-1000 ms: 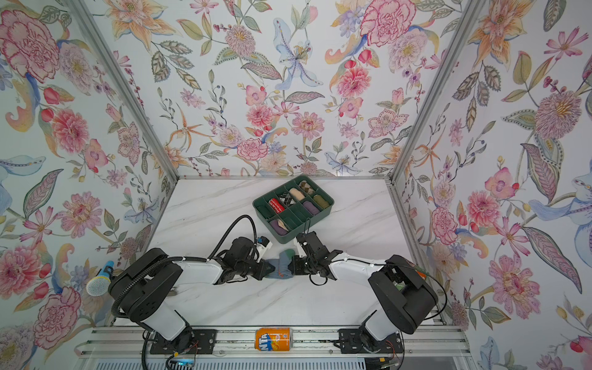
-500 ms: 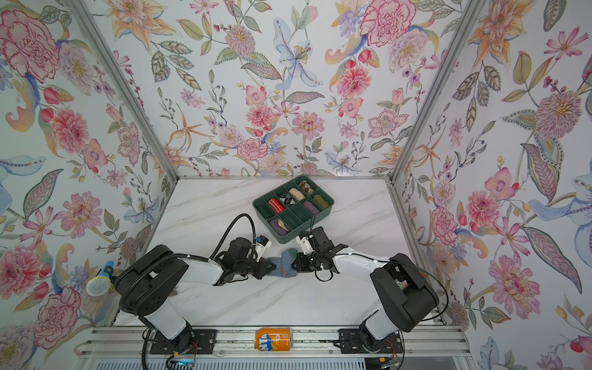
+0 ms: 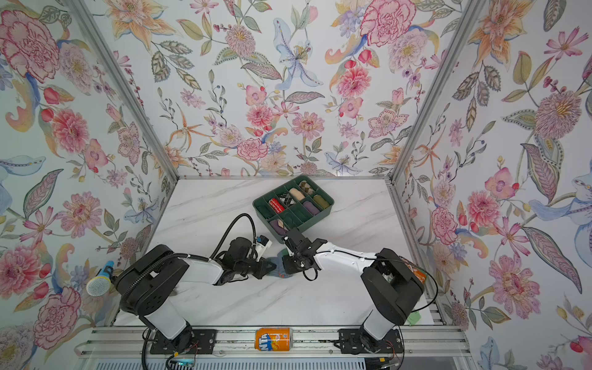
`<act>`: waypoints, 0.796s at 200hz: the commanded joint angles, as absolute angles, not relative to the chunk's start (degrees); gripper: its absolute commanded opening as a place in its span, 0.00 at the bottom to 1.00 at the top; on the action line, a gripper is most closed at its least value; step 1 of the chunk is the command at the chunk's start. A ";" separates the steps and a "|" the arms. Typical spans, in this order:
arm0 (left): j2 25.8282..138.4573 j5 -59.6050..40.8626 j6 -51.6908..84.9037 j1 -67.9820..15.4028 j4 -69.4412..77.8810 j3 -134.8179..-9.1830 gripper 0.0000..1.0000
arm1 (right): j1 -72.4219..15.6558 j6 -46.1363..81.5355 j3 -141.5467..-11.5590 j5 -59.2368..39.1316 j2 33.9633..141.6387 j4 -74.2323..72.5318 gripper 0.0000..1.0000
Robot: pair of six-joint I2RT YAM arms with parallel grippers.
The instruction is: Roll the socks
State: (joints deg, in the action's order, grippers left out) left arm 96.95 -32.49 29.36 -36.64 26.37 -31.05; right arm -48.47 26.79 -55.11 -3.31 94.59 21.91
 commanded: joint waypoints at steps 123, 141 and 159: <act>90.83 -26.80 32.58 -43.08 12.23 -39.60 0.00 | -49.85 27.08 -56.65 0.88 97.26 27.05 0.00; 92.59 -27.17 33.13 -43.81 13.40 -39.72 0.00 | -49.84 27.07 -56.32 0.71 96.92 26.56 0.00; 93.41 -27.11 33.16 -44.03 13.45 -39.93 0.00 | -49.79 27.07 -55.99 0.44 96.77 26.11 0.00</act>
